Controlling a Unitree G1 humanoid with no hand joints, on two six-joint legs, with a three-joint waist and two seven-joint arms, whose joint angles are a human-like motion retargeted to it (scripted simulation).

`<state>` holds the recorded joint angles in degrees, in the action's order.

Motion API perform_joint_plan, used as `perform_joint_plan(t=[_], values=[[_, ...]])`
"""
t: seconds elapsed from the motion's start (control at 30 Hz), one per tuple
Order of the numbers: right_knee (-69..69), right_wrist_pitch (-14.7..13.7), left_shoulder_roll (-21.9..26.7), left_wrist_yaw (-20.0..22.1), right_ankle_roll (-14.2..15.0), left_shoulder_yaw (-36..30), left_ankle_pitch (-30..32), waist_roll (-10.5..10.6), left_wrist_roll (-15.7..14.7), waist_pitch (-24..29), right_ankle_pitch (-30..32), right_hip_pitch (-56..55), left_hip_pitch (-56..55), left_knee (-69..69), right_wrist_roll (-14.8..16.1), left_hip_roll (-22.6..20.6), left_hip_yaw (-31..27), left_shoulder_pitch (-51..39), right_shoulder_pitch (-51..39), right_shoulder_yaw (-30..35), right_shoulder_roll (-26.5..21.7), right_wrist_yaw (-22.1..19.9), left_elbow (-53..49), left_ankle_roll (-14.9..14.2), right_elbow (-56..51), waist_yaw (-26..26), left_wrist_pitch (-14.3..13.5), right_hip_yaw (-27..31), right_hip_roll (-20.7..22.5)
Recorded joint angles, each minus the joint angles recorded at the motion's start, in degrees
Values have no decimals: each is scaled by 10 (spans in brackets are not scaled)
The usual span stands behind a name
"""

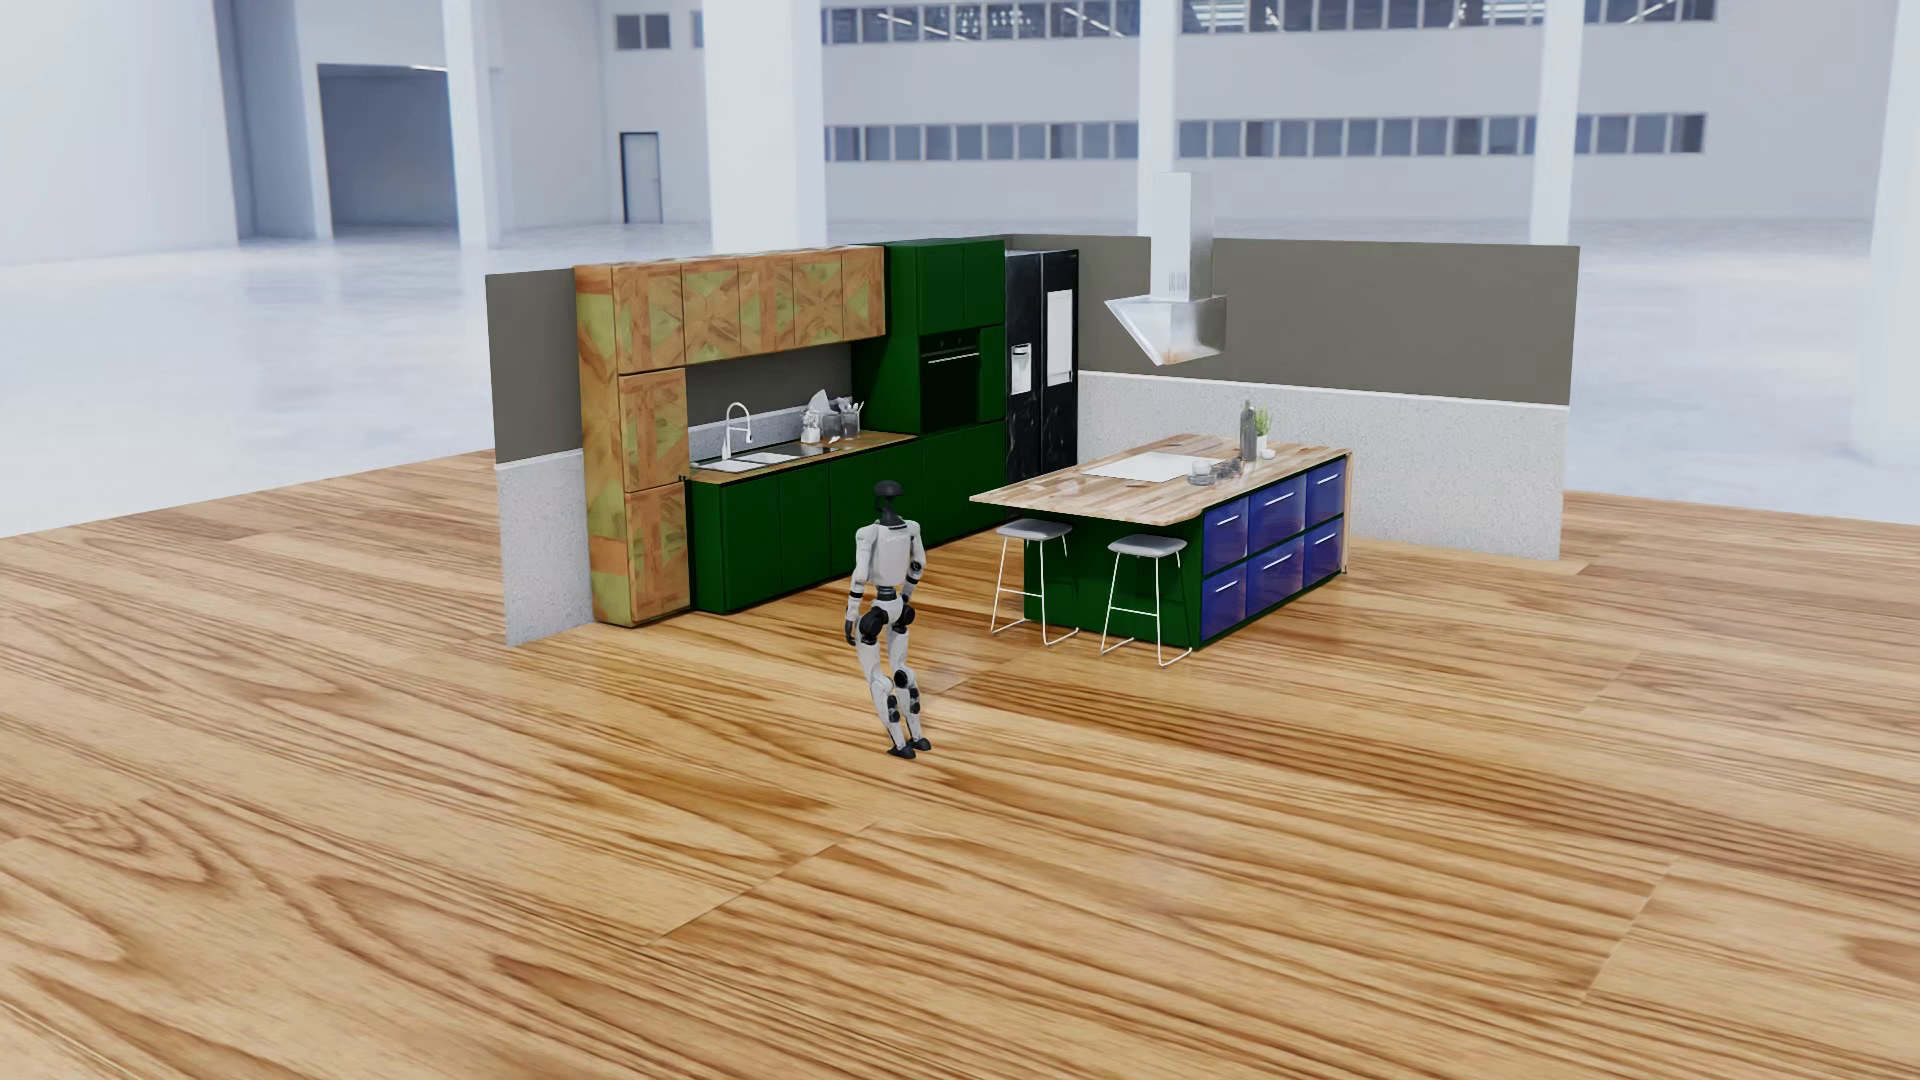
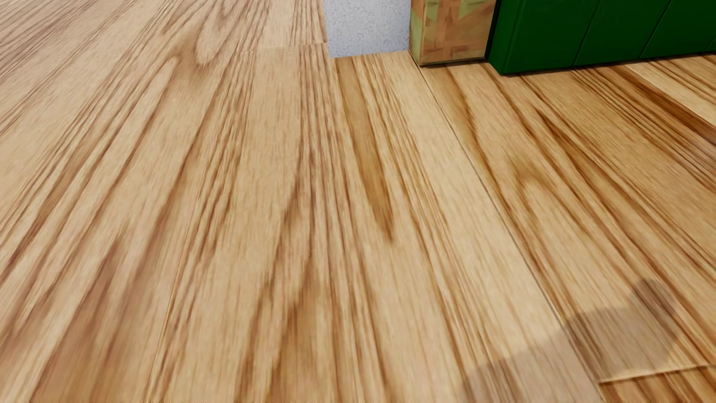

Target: Stand still

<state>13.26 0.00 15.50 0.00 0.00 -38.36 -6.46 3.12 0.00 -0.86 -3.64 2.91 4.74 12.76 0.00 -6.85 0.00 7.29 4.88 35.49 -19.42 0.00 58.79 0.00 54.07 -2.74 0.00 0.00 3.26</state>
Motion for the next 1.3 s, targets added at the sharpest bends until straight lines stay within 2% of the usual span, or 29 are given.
perform_joint_plan(t=[1.3], values=[[0,0,0,0,0,-12,3,-3,0,11,-1,-1,-5,6,0,4,0,-9,-9,0,4,0,-4,0,-2,-3,0,0,4]])
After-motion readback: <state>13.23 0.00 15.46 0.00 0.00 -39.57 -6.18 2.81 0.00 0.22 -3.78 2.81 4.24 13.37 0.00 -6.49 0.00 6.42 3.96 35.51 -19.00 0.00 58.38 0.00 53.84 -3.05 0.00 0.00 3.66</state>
